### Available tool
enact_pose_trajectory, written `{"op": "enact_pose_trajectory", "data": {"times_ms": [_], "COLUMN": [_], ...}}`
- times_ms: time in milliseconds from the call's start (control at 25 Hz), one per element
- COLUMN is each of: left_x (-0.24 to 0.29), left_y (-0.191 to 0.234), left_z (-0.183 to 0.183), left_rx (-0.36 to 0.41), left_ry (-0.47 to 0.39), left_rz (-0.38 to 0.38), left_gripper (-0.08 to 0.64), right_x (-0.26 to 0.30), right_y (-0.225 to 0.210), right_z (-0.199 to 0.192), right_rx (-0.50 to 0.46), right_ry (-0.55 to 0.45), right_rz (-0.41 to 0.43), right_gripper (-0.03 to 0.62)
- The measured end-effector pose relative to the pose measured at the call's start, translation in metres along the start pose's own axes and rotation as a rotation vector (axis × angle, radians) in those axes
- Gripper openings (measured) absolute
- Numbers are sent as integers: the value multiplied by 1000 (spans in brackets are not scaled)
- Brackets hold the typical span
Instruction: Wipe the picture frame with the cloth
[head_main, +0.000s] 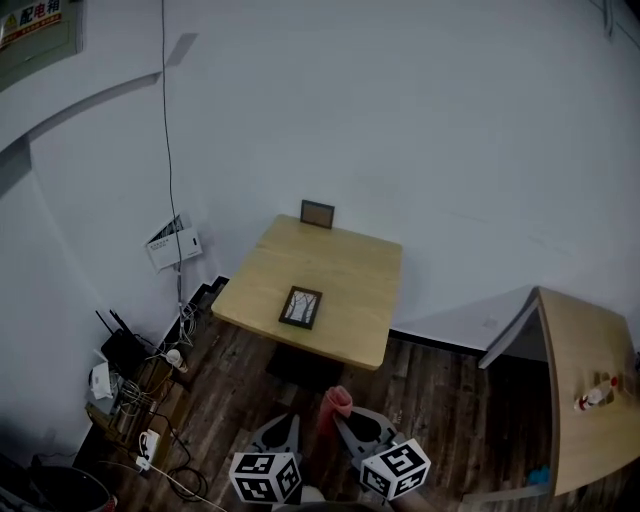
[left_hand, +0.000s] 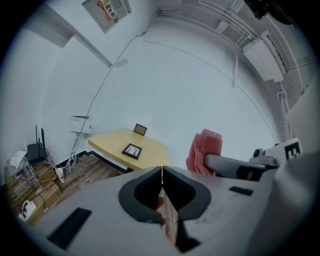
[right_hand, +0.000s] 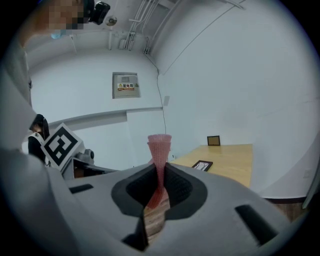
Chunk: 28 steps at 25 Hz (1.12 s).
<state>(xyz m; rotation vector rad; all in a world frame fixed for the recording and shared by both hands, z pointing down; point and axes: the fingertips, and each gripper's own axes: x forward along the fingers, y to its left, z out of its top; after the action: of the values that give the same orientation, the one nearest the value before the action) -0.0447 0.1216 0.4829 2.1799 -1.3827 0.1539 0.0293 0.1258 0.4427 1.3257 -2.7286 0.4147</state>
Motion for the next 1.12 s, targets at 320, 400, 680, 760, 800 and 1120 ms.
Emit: {"op": "enact_pose_trajectory", "data": {"times_ms": [320,400,680,760,800,1120], "left_x": [40,49,74,78,80,105], "left_y": [52,62,93,103,108,132], "left_z": [36,40,54,57,58,64], "left_rx": [3,8,24,27,28,3], "left_ry": [9,16,31,36,37,56], "left_rz": [-16,-23,-28,-24,-21,-5], "left_gripper": [5,5,5,5,5,5], "right_x": [74,88,129,139,143,160], "right_y": [-11,-13,-28,-33,-36,-64], "right_z": [14,14,21,22,22,23], "right_rx": [-11,-10,-8,-3,0,19], "right_ry": [-2,-1,-13,-18,-19,-7], "right_rz": [-3,-6,-33,-45,-49,-99], "right_gripper": [20,20,20,19,20,20]}}
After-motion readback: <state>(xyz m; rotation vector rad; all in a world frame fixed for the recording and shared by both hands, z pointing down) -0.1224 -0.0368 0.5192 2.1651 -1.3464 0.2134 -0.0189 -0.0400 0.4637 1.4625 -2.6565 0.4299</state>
